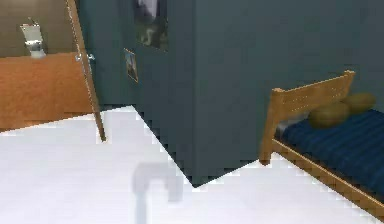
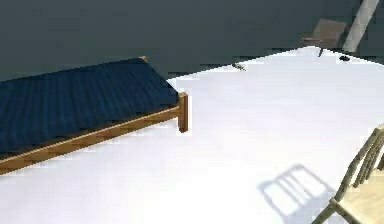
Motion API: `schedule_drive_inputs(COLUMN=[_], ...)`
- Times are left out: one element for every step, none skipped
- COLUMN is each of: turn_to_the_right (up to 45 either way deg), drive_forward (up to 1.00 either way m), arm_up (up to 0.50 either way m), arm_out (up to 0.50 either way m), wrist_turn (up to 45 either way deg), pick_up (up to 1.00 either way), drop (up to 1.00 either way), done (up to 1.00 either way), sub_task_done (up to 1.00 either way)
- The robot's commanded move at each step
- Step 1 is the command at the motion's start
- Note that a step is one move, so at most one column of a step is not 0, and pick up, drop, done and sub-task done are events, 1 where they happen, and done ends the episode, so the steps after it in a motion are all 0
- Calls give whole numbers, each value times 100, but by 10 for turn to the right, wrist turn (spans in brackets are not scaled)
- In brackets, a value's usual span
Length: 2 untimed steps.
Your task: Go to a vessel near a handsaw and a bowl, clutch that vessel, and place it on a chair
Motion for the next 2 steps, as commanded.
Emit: schedule_drive_inputs(turn_to_the_right=[450, 450], drive_forward=[0, 0], arm_up=[0, 0], arm_out=[0, 0], wrist_turn=[0, 0], pick_up=[0, 0], drop=[0, 0], done=[0, 0], sub_task_done=[0, 0])
